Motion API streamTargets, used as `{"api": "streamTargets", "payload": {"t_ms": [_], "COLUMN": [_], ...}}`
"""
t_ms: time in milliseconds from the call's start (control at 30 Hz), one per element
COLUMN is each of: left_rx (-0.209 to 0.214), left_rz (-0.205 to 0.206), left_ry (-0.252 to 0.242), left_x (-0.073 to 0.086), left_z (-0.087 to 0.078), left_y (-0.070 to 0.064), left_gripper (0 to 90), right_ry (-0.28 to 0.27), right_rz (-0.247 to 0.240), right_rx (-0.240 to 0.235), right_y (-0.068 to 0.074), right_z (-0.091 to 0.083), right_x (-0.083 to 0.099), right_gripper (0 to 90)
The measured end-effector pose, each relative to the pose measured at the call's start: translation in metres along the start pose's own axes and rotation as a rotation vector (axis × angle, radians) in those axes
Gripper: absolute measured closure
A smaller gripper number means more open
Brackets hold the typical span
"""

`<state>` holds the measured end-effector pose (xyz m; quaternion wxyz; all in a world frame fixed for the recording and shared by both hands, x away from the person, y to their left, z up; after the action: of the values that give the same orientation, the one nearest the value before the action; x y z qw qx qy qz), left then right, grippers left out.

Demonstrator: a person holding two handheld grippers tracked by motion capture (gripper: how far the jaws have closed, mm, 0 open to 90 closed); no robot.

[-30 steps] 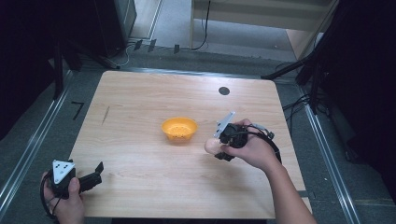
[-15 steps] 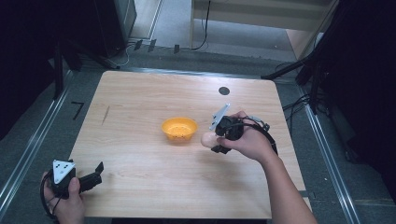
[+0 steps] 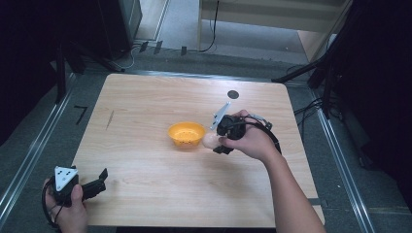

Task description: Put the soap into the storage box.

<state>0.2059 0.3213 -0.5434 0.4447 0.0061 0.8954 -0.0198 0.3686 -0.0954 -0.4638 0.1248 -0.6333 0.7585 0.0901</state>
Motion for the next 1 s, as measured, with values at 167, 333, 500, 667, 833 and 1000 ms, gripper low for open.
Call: {"api": "streamTargets", "payload": {"t_ms": [167,333,500,667,833,1000], "left_rx": [0.000,0.005,0.007,0.010,0.015,0.018], "left_rz": [-0.002,-0.006,-0.006,-0.010,-0.019,-0.022], "left_ry": [0.004,0.003,0.004,0.001,0.000,0.000], "left_x": [0.000,0.000,0.000,0.000,0.000,0.000], "left_z": [0.000,0.000,0.000,0.000,0.000,0.000], "left_y": [0.001,0.001,0.001,0.001,0.002,0.002], "left_gripper": [0.0,0.0,0.0,0.0,0.0,0.0], "right_ry": [0.009,-0.026,-0.037,-0.030,-0.027,-0.030], "right_rz": [-0.006,0.003,0.010,0.003,-0.018,-0.031], "right_rx": [0.001,-0.024,-0.034,-0.041,-0.046,-0.047], "right_y": [-0.006,-0.012,-0.018,-0.022,-0.025,-0.028], "right_z": [0.001,0.006,0.015,0.020,0.021,0.025], "right_x": [-0.007,-0.016,-0.022,-0.029,-0.043,-0.056], "right_gripper": [33.7,33.7,33.7,33.6,33.6,33.6]}}
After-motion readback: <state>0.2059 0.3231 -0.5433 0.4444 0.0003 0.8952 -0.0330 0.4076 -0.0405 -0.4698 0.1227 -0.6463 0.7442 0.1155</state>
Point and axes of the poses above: each handheld gripper's, and its own axes: z roughly forward along the jaws, x roughly out of its underside, y roughly to its left, the point moved 4 cm from there along z, roughly forward along the jaws, and after that the axes turned 7 degrees about y, right-handed, at the moved point
